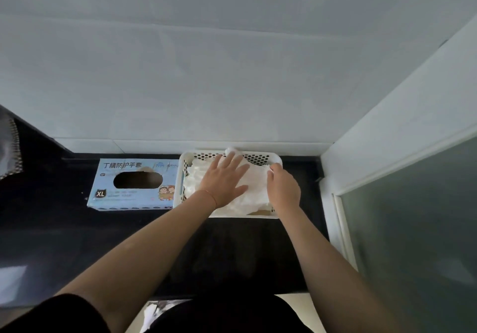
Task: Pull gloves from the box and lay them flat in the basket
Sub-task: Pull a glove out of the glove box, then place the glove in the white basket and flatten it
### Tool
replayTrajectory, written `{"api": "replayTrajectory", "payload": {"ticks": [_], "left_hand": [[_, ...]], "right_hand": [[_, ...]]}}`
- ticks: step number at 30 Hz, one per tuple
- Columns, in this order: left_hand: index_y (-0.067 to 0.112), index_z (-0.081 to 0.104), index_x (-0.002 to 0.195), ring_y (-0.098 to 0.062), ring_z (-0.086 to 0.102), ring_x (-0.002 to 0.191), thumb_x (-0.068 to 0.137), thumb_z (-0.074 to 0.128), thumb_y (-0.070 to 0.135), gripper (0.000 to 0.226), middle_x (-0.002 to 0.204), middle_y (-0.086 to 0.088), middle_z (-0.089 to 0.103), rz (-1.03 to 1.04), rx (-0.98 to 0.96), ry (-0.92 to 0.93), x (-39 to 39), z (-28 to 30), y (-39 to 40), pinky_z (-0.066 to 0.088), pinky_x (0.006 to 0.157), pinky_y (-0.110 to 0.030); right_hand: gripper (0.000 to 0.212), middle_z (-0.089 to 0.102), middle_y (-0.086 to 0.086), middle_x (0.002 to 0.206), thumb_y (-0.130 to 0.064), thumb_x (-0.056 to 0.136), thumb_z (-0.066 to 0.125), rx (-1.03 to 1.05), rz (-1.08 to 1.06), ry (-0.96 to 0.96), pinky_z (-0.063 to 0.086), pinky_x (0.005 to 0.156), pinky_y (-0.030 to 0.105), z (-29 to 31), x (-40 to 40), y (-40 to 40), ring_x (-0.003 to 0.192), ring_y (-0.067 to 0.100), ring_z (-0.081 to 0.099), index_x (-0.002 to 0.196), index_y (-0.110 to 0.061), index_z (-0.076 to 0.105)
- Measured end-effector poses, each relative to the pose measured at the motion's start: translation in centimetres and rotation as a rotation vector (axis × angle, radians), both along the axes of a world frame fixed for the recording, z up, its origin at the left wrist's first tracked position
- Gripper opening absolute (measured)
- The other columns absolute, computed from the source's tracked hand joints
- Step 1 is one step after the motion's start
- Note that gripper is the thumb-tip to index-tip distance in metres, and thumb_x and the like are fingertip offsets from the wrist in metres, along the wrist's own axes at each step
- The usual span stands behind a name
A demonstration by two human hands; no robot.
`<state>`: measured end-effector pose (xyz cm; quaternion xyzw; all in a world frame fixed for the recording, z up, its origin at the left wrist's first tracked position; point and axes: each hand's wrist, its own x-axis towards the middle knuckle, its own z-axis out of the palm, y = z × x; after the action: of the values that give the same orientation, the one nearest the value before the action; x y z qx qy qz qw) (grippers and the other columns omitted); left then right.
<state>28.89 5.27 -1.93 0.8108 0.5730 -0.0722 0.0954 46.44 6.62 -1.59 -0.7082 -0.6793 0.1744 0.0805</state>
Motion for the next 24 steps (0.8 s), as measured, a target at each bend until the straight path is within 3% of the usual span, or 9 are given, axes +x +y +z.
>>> {"api": "replayTrajectory", "payload": {"ticks": [3,5,8,11,14,17,20,24], "left_hand": [[0.027,0.03,0.149,-0.027,0.025,0.143,0.098,0.033,0.056,0.059,0.154,-0.006,0.03,0.072,-0.013,0.042,-1.7,-0.8,-0.6,0.009,0.12,-0.049],[0.031,0.032,0.148,-0.028,0.034,0.136,0.092,0.022,0.061,0.064,0.148,-0.006,0.036,0.1,-0.025,0.063,-2.9,-1.2,-1.6,0.015,0.117,-0.048],[0.035,0.032,0.148,-0.027,0.033,0.138,0.087,0.026,0.067,0.069,0.151,-0.005,0.034,0.109,-0.043,0.049,-4.0,-1.7,-2.9,0.018,0.116,-0.047],[0.032,0.038,0.146,-0.029,0.03,0.141,0.081,0.025,0.073,0.078,0.152,-0.007,0.035,0.119,0.017,0.014,-4.0,-1.6,-3.1,0.017,0.118,-0.05],[0.026,0.045,0.142,-0.029,0.032,0.143,0.086,0.031,0.07,0.073,0.152,-0.007,0.039,0.05,0.18,-0.031,-2.9,-1.2,-2.7,0.022,0.117,-0.051],[0.029,0.027,0.152,-0.027,0.012,0.151,0.089,0.027,0.071,0.075,0.163,-0.005,0.018,-0.094,0.177,0.013,-1.8,-1.5,-1.8,0.011,0.121,-0.052],[0.036,0.0,0.155,-0.025,-0.012,0.151,0.089,0.027,0.075,0.082,0.165,-0.002,-0.009,-0.098,-0.011,0.119,-2.9,-2.6,-1.4,-0.007,0.12,-0.052],[0.039,-0.007,0.154,-0.024,-0.014,0.151,0.085,0.034,0.079,0.091,0.164,0.002,-0.012,-0.059,-0.11,0.12,-4.8,-3.9,-1.3,-0.007,0.119,-0.053]], "right_hand": [[0.03,0.068,0.0,0.102,-0.026,0.106,0.038,-0.003,0.019,-0.045,0.051,0.069,0.03,0.0,0.5,0.1,0.088,0.018,0.066,0.132,-0.017,0.051],[0.029,0.066,0.001,0.097,-0.024,0.106,0.038,-0.002,0.044,-0.072,0.047,0.062,0.031,0.0,0.6,0.0,0.079,0.02,0.065,0.132,-0.016,0.046],[0.039,0.061,0.002,0.095,-0.013,0.102,0.043,0.025,0.097,-0.143,0.044,0.051,0.03,-0.5,0.4,-0.2,0.062,0.02,0.059,0.14,-0.017,0.036],[0.053,0.058,0.006,0.11,-0.004,0.096,0.049,0.0,0.188,-0.283,0.045,0.049,0.027,-1.1,0.3,-0.5,0.051,0.016,0.049,0.145,-0.015,0.032],[0.052,0.054,0.009,0.127,-0.003,0.096,0.046,-0.011,0.258,-0.347,0.035,0.051,0.027,-0.7,0.0,-0.7,0.05,0.017,0.043,0.145,-0.012,0.03],[0.048,0.054,0.009,0.128,-0.009,0.1,0.045,0.004,0.29,-0.369,0.039,0.055,0.027,-0.4,-0.1,-0.7,0.064,0.021,0.059,0.145,-0.011,0.03],[0.051,0.057,0.01,0.123,-0.007,0.096,0.052,0.019,0.282,-0.379,0.038,0.05,0.026,-1.0,-0.1,-0.6,0.052,0.017,0.048,0.144,-0.009,0.033],[0.049,0.055,0.009,0.124,-0.009,0.096,0.053,-0.018,0.307,-0.468,0.039,0.053,0.025,-0.9,-0.3,-0.7,0.048,0.012,0.033,0.141,-0.01,0.035]]}}
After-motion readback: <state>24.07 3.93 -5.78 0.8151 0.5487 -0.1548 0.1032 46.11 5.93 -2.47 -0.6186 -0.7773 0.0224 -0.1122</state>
